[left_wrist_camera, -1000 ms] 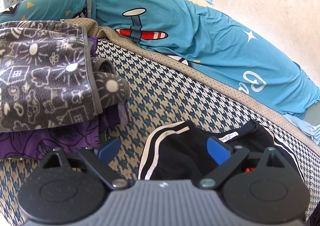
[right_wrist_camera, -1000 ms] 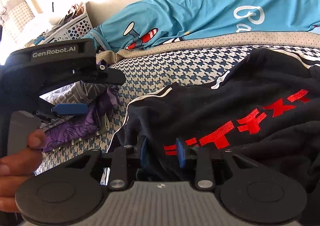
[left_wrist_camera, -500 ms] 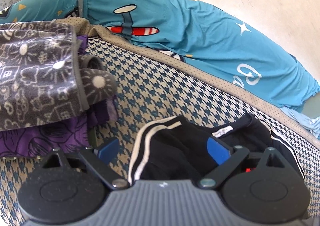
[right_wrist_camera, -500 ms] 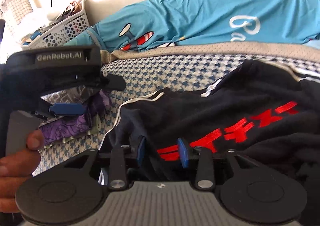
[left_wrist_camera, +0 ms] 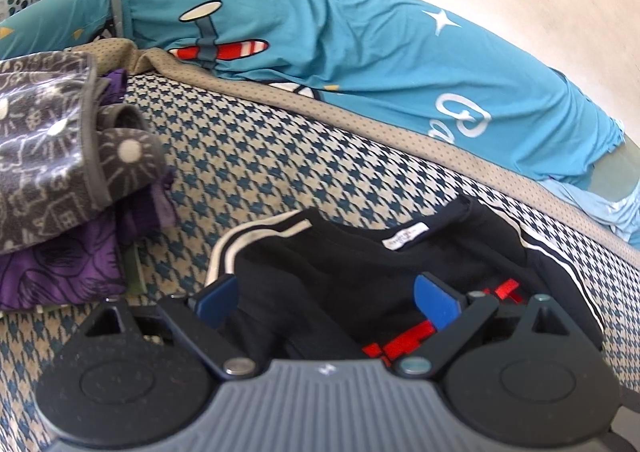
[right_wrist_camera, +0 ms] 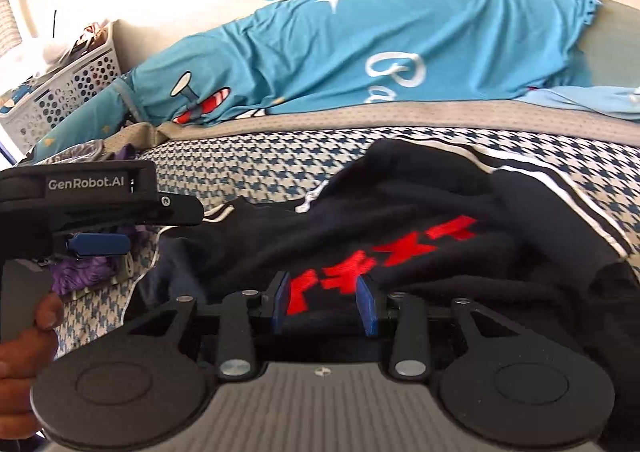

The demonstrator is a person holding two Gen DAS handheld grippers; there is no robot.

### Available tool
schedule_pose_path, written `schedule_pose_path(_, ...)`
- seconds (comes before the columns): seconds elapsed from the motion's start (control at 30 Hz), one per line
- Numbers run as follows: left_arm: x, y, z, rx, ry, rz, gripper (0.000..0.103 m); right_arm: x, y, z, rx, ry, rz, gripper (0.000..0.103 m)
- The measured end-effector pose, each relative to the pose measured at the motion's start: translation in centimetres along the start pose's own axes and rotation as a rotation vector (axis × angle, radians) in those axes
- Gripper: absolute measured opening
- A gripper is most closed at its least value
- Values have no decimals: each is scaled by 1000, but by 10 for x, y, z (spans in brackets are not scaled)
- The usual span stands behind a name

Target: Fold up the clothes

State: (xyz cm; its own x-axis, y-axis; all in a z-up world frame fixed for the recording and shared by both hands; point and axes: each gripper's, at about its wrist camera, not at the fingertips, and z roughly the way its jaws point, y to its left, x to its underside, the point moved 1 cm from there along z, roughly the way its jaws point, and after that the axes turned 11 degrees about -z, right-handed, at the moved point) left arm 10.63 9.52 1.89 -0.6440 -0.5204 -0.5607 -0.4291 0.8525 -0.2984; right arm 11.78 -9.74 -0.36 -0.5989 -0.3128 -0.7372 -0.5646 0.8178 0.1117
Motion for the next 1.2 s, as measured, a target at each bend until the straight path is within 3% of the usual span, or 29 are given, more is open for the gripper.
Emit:
schedule_pose_path(0.77,18,-25,14,-15,25,91,95,8,-42,-24,67,-17,45,36)
schedule_pose_path(1.2,31,-37,22,-51,16,166,96,4,-96,-48,165,-81,132,36)
